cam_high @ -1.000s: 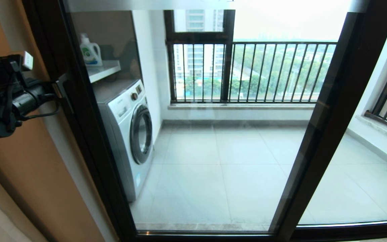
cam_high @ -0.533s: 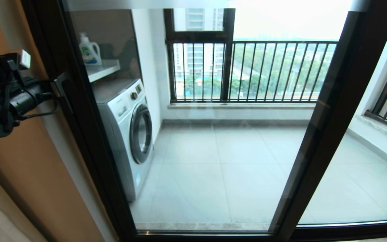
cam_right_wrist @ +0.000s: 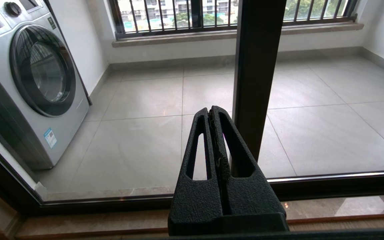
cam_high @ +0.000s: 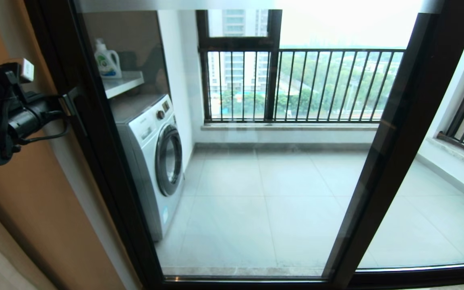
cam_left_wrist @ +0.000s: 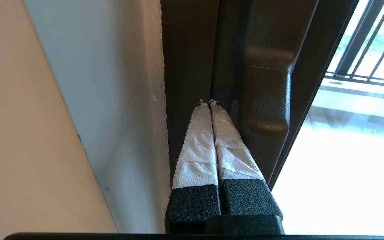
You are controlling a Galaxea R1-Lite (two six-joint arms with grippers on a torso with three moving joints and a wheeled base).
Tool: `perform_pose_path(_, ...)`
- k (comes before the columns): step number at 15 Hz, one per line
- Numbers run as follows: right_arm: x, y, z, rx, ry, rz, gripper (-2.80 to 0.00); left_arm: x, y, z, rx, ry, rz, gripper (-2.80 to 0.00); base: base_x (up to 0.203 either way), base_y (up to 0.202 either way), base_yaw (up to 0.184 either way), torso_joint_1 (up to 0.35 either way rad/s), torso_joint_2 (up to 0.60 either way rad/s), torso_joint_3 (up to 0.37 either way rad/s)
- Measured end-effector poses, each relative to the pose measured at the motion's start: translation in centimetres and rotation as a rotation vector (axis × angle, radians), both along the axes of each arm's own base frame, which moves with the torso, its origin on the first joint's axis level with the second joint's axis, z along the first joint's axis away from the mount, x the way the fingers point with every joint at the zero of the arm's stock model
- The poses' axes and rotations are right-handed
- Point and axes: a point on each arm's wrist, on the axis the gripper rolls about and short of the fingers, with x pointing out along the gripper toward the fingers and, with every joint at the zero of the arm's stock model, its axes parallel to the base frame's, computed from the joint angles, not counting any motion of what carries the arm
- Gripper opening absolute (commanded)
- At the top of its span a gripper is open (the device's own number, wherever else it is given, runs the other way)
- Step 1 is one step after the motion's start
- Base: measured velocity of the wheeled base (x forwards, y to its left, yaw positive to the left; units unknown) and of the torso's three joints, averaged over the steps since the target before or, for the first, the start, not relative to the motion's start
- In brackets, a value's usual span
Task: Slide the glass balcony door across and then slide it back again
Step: Open the slid door
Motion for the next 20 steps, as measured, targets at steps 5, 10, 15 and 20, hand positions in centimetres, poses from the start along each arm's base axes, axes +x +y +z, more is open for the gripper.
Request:
perform_pose_path(5, 0.0, 0.0, 0.0, 0.000, 0.000, 0.000, -2.80, -0.3, 0.0, 0.0, -0.001, 0.002, 0.000, -2.80, 0.000, 0.000, 0.000, 0.000, 0.00, 0.000)
perform_pose_path(10, 0.0, 0.0, 0.0, 0.000, 0.000, 0.001, -2.80, -1.0, -0.4, 0.0, -0.004, 0.011, -0.011, -2.80, 0.000, 0.000, 0.000, 0.000, 0.00, 0.000)
perform_pose_path(15, 0.0, 0.0, 0.0, 0.001, 0.000, 0.000, -2.80, -1.6, -0.5, 0.0, -0.004, 0.017, -0.020, -2.80, 0.000, 0.000, 0.000, 0.000, 0.00, 0.000)
perform_pose_path(20, 0.0, 0.0, 0.0, 0.001, 0.000, 0.000, -2.80, -1.4, -3.0, -0.1, -0.004, 0.025, -0.086, -2.80, 0.000, 0.000, 0.000, 0.000, 0.00, 0.000)
